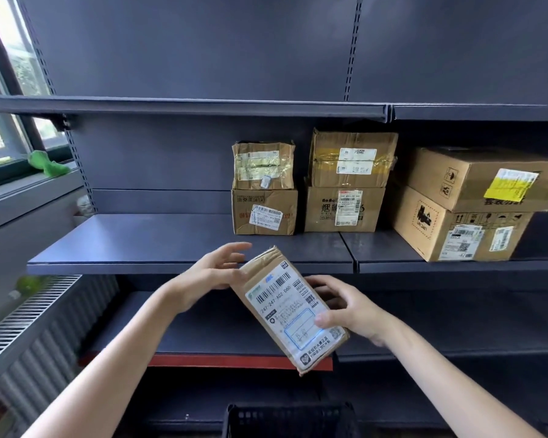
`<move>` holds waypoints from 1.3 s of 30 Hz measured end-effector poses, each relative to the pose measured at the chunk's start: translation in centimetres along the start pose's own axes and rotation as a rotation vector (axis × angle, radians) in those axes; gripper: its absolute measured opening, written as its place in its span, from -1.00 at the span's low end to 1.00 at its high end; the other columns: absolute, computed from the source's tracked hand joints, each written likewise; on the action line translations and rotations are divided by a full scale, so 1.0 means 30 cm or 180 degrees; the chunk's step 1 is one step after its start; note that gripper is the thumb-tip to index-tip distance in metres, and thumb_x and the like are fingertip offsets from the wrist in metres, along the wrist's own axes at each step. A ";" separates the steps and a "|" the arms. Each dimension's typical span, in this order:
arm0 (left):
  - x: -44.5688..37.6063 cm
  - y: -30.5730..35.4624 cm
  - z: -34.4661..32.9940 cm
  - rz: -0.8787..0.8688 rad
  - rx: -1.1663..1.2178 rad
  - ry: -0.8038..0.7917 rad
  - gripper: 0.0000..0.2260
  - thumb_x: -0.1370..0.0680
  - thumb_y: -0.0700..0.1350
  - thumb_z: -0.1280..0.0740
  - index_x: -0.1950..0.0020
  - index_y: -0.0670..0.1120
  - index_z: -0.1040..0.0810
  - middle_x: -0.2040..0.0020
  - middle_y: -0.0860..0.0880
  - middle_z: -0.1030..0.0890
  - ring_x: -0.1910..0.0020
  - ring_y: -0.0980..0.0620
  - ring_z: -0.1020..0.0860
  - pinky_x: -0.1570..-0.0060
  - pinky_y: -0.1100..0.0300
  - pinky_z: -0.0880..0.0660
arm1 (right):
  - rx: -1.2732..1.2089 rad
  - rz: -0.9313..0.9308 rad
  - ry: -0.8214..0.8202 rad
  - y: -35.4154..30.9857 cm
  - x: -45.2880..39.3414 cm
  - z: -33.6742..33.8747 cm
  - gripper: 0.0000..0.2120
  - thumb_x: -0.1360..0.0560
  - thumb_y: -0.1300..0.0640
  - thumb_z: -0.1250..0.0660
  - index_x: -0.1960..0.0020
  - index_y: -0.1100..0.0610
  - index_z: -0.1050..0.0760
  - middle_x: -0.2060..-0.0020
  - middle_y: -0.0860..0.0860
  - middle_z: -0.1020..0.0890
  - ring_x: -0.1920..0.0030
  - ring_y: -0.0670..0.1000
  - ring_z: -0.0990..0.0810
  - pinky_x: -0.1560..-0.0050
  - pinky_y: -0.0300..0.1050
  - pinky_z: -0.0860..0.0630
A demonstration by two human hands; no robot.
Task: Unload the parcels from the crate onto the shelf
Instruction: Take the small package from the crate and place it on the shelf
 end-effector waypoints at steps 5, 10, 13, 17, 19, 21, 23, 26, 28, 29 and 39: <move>-0.005 0.005 -0.033 0.0015 -0.0166 -0.0357 -0.37 -0.19 0.05 -0.41 -0.27 0.06 -0.45 -0.12 -0.03 -0.65 -0.11 0.00 -0.61 -0.07 0.12 -0.54 | 0.0087 -0.0070 -0.0199 -0.034 -0.013 0.010 -0.27 -0.11 -0.05 -0.50 -0.26 -0.08 -0.40 -0.18 0.06 -0.53 -0.11 0.03 -0.60 -0.02 -0.06 -0.58; -0.011 -0.035 -0.009 -0.0171 0.0356 0.0124 -0.40 -0.19 0.03 -0.43 -0.24 0.02 -0.47 -0.11 -0.11 -0.65 -0.08 -0.04 -0.62 0.01 0.16 -0.53 | 0.0050 -0.0092 0.0437 -0.018 -0.020 0.081 -0.33 -0.08 -0.19 -0.45 -0.18 -0.19 -0.41 -0.21 0.00 -0.48 -0.19 -0.01 -0.51 -0.20 0.01 -0.50; -0.011 -0.072 0.000 -0.0268 0.0685 0.0484 -0.35 -0.17 0.04 -0.43 -0.26 -0.02 -0.47 -0.10 -0.14 -0.65 -0.08 -0.10 -0.62 -0.03 0.10 -0.51 | -0.0126 -0.0079 0.0965 0.011 -0.012 0.123 -0.28 -0.07 -0.25 -0.43 -0.21 -0.21 -0.35 -0.25 -0.02 -0.43 -0.24 0.00 -0.46 -0.21 -0.02 -0.45; -0.015 -0.095 -0.004 -0.0421 0.0968 0.0846 -0.39 -0.21 0.02 -0.42 -0.25 -0.02 -0.47 -0.04 -0.09 -0.68 -0.02 -0.04 -0.64 -0.03 0.07 -0.51 | -0.0411 -0.0081 0.1271 0.042 -0.004 0.142 -0.22 -0.14 -0.13 -0.48 -0.31 -0.16 -0.28 -0.24 -0.07 -0.43 -0.24 -0.03 -0.43 -0.06 -0.15 -0.48; -0.017 -0.109 -0.011 -0.0469 0.1142 0.1000 -0.47 -0.29 -0.05 -0.39 -0.26 -0.04 -0.46 -0.02 -0.07 -0.69 0.01 0.00 -0.65 -0.02 0.09 -0.51 | -0.0536 -0.0119 0.1194 0.058 -0.007 0.122 -0.31 -0.20 -0.05 -0.49 -0.27 -0.17 -0.30 -0.21 -0.09 -0.47 -0.20 -0.04 -0.49 -0.05 -0.05 -0.55; -0.018 -0.119 -0.031 -0.0497 0.1201 0.1058 -0.48 -0.30 -0.05 -0.39 -0.27 -0.04 -0.46 -0.03 -0.07 -0.69 0.00 0.01 -0.64 -0.02 0.09 -0.51 | -0.0601 -0.0151 0.1150 0.074 -0.009 0.101 -0.42 -0.28 0.04 -0.50 -0.18 -0.25 -0.30 -0.16 -0.12 -0.50 -0.13 -0.05 -0.55 -0.05 0.01 -0.58; -0.019 -0.125 -0.057 -0.0471 0.1199 0.1028 -0.38 -0.24 0.01 -0.41 -0.29 -0.05 -0.44 -0.06 -0.08 -0.67 -0.04 -0.02 -0.63 -0.07 0.06 -0.50 | -0.0687 -0.0094 0.1228 0.087 -0.007 0.101 -0.44 -0.36 0.19 -0.47 -0.18 -0.23 -0.31 -0.13 -0.13 -0.52 -0.08 -0.06 -0.58 0.02 -0.06 -0.61; -0.019 -0.131 -0.074 -0.0420 0.1173 0.0979 -0.33 -0.21 0.03 -0.41 -0.32 -0.04 -0.42 -0.10 -0.08 -0.66 -0.11 -0.07 -0.60 -0.14 0.00 -0.49 | -0.0592 -0.0002 0.1363 0.087 -0.001 0.122 -0.42 -0.37 0.28 -0.44 -0.21 -0.19 -0.33 -0.08 -0.15 -0.53 -0.06 -0.16 -0.56 0.07 -0.22 -0.58; -0.022 -0.126 -0.074 -0.0424 0.1068 0.0933 -0.35 -0.22 0.03 -0.41 -0.31 -0.01 -0.43 -0.13 -0.08 -0.65 -0.15 -0.10 -0.58 -0.20 -0.04 -0.47 | -0.0414 0.0008 0.1427 0.082 -0.003 0.138 -0.42 -0.36 0.28 -0.44 -0.21 -0.19 -0.33 -0.07 -0.15 -0.55 -0.13 -0.15 -0.52 -0.13 -0.11 -0.53; -0.025 -0.121 -0.074 -0.0428 0.1012 0.0900 -0.36 -0.23 0.04 -0.40 -0.31 0.00 -0.42 -0.14 -0.08 -0.64 -0.17 -0.10 -0.57 -0.22 -0.06 -0.45 | -0.0342 -0.0001 0.1444 0.077 -0.006 0.144 -0.43 -0.35 0.27 -0.44 -0.17 -0.22 -0.33 -0.06 -0.17 -0.55 -0.15 -0.15 -0.50 -0.20 -0.06 -0.48; -0.087 -0.121 -0.036 -0.0432 0.0521 0.0698 -0.50 -0.29 -0.13 -0.39 -0.21 0.16 -0.47 -0.10 0.16 -0.65 -0.09 0.20 -0.59 0.10 0.43 -0.50 | -0.0064 -0.0094 0.1543 0.055 -0.071 0.187 -0.45 -0.34 0.25 -0.46 -0.22 -0.07 -0.33 0.01 -0.23 -0.54 0.10 -0.51 -0.46 0.26 -0.60 -0.38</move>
Point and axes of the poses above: each hand's wrist, its own x-axis away from the middle knuckle, its own z-axis out of the back of the hand, y = z × x, the point moved 9 cm from there along -x, towards the middle knuckle
